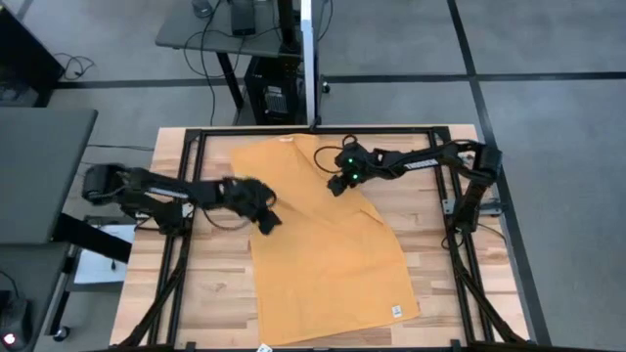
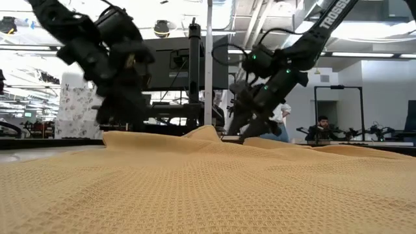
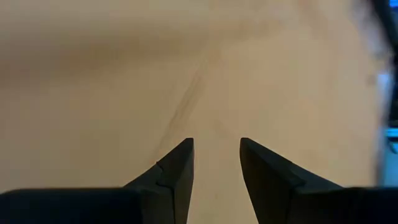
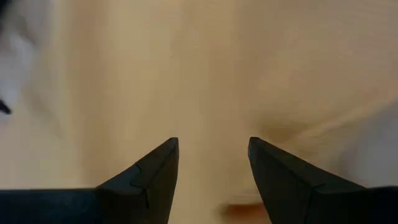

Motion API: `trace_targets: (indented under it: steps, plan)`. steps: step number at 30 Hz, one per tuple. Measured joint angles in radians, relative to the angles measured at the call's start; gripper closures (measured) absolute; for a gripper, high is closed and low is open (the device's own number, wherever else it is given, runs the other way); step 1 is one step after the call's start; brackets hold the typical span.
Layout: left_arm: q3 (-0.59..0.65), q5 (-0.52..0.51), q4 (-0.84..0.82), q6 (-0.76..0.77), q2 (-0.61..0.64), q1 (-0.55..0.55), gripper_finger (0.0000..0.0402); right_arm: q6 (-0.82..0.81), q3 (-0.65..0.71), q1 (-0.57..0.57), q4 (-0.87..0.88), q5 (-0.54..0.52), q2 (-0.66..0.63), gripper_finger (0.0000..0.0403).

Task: Roll towel
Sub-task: Fold the yellow towel

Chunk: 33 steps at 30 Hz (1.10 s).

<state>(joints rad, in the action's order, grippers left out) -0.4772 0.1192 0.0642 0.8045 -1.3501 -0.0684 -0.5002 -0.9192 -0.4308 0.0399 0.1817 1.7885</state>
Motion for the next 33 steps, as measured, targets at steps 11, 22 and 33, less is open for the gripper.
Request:
trace_targets:
  steps: [11, 22, 33]
  plan:
    - [0.009, -0.037, 0.108, 0.145, -0.202, 0.194, 0.0289, 0.310, -0.001, -0.189, 0.284, -0.172, -0.141, 0.0214]
    - [0.021, -0.020, 0.077, 0.133, -0.077, 0.141, 0.0289, 0.295, -0.001, -0.208, 0.196, -0.134, -0.287, 0.0214]
    - [0.019, -0.027, 0.005, 0.147, -0.058, 0.160, 0.0289, 0.105, -0.063, -0.246, -0.037, 0.000, 0.038, 0.0248]
